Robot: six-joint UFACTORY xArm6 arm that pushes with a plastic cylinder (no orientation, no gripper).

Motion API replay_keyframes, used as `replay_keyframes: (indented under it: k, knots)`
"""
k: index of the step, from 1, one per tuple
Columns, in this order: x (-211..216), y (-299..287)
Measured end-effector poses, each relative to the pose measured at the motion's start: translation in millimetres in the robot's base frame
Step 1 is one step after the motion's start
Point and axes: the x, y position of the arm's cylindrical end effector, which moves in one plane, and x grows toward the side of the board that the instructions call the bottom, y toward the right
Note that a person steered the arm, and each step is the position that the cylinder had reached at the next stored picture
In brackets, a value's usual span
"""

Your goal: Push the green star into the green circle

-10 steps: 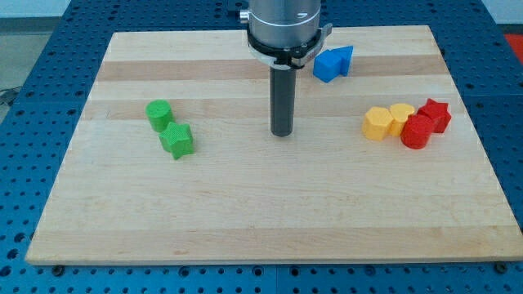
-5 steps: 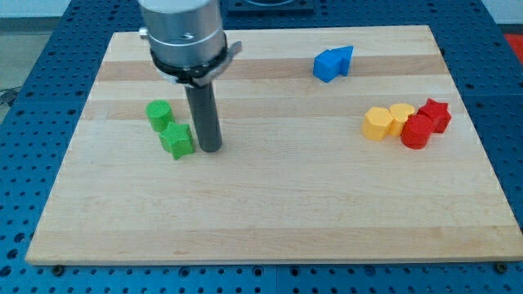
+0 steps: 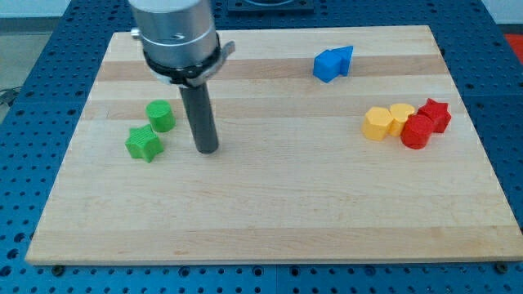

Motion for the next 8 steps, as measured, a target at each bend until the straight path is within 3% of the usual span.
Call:
replay_keyframes:
  k: [1, 2, 3, 4, 6, 7, 8]
  knots:
    - [39.2, -47.3]
    - [47.5, -85.1]
    - [40.1, -94.3]
    - [-3.4, -85.7]
    - [-3.0, -91.3]
    - [10.8, -37.5]
    - [-1.4, 41.0]
